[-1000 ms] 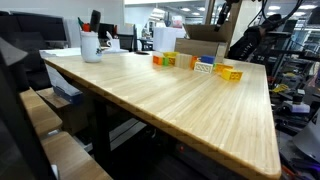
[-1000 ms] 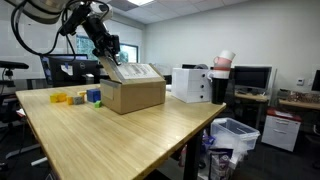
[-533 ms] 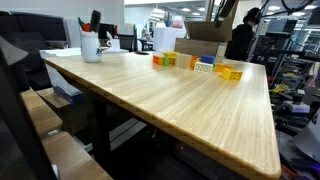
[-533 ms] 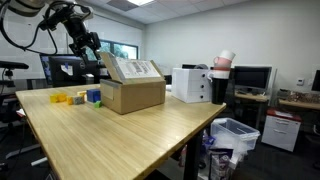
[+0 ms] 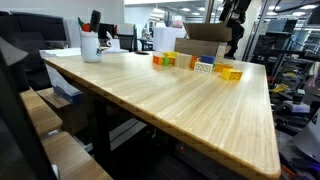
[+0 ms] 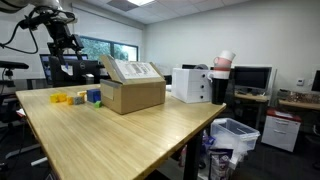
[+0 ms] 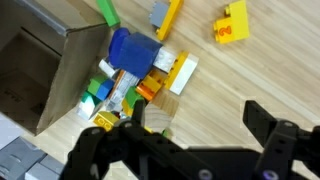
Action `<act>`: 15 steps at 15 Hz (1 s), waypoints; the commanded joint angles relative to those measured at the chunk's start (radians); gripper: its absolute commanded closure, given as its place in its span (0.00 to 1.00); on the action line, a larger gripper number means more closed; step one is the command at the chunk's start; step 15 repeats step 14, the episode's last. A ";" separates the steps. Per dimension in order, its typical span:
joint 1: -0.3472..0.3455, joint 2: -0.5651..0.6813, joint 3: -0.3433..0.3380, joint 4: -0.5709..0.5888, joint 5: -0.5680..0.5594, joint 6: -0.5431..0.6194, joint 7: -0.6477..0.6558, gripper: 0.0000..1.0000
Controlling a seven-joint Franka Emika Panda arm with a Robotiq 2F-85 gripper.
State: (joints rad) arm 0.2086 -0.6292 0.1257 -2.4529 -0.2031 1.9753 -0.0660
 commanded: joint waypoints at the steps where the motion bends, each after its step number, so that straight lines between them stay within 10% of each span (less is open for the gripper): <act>1: -0.019 0.061 0.039 -0.003 0.014 -0.045 0.050 0.00; 15: 0.011 0.134 0.061 -0.011 0.051 -0.022 0.060 0.00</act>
